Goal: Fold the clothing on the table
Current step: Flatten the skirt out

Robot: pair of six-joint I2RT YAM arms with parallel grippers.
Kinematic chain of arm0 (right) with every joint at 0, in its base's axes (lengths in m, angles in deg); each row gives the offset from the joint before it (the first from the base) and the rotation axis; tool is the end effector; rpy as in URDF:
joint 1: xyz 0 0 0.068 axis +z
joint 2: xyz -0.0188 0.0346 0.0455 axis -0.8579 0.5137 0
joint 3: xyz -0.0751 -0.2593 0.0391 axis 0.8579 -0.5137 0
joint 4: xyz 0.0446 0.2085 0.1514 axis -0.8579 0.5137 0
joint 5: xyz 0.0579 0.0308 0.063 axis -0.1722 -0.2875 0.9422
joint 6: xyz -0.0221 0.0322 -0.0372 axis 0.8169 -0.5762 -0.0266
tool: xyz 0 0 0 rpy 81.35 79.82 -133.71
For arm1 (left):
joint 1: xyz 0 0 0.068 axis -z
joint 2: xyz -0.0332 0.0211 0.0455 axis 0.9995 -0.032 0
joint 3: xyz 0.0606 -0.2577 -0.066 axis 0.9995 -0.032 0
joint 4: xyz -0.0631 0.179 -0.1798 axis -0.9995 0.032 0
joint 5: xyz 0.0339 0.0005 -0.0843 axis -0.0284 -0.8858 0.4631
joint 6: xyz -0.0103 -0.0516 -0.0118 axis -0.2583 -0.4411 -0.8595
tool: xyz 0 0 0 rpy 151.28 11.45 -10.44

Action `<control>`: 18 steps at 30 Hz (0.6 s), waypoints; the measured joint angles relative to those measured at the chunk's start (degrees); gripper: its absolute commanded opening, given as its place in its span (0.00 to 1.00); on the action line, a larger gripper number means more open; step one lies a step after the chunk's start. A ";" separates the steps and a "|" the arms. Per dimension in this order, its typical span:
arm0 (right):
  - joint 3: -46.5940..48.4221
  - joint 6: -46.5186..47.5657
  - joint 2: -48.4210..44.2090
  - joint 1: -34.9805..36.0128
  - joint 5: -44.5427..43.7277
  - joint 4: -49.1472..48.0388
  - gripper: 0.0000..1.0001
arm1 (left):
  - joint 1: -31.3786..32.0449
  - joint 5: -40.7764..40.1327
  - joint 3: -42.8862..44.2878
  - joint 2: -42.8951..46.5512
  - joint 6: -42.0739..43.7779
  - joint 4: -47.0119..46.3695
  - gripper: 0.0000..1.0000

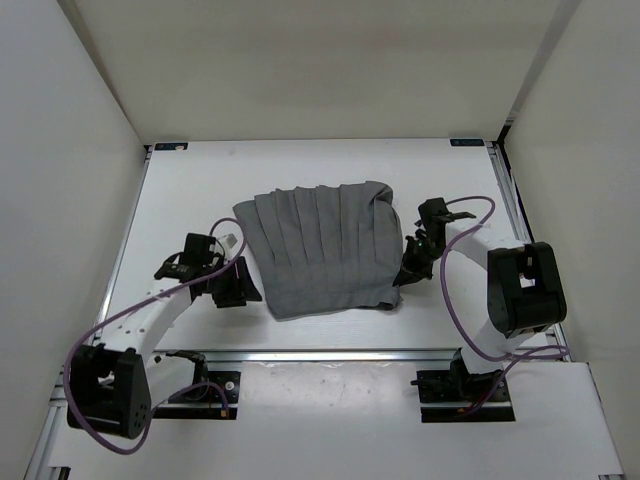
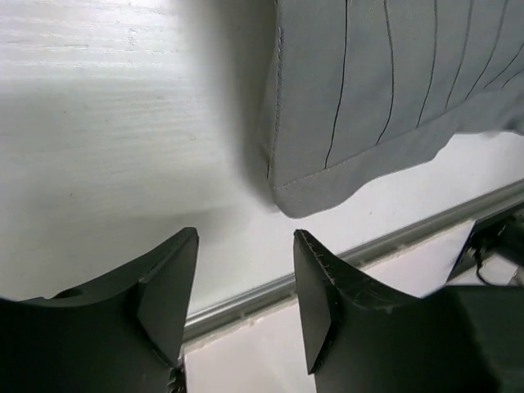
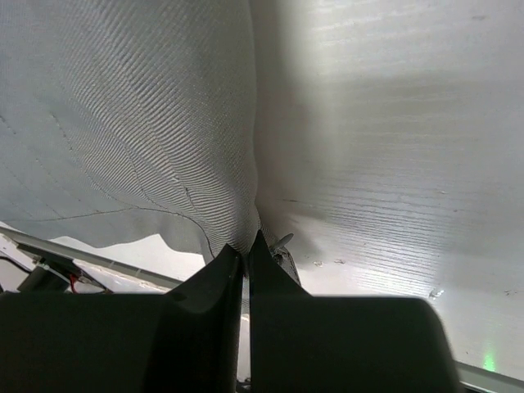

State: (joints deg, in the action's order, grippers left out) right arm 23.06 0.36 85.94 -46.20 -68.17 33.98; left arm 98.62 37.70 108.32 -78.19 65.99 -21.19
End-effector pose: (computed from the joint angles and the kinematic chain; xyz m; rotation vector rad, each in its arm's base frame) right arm 0.2814 0.0753 0.1607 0.3754 2.9717 0.5448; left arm 0.1834 -0.0484 0.1859 -0.1537 2.7697 -0.7175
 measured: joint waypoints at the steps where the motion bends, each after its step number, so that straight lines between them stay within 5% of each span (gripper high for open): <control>1: 0.20 0.13 0.00 0.00 -0.04 0.17 0.00 | -0.39 0.07 -1.05 1.20 -1.01 -1.16 0.63; 9: 1.25 1.27 0.00 0.42 -0.24 0.81 0.00 | -1.03 2.43 -11.06 2.23 -10.19 -14.05 0.67; 18: 1.36 1.33 0.00 1.42 -0.24 1.51 0.00 | -1.05 2.69 -11.39 -1.86 -15.06 -24.41 0.65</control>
State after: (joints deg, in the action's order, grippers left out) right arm 24.42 1.69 85.94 -44.78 -68.41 35.49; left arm 97.58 40.39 96.93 -80.05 50.93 -45.60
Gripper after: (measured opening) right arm 0.015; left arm 0.664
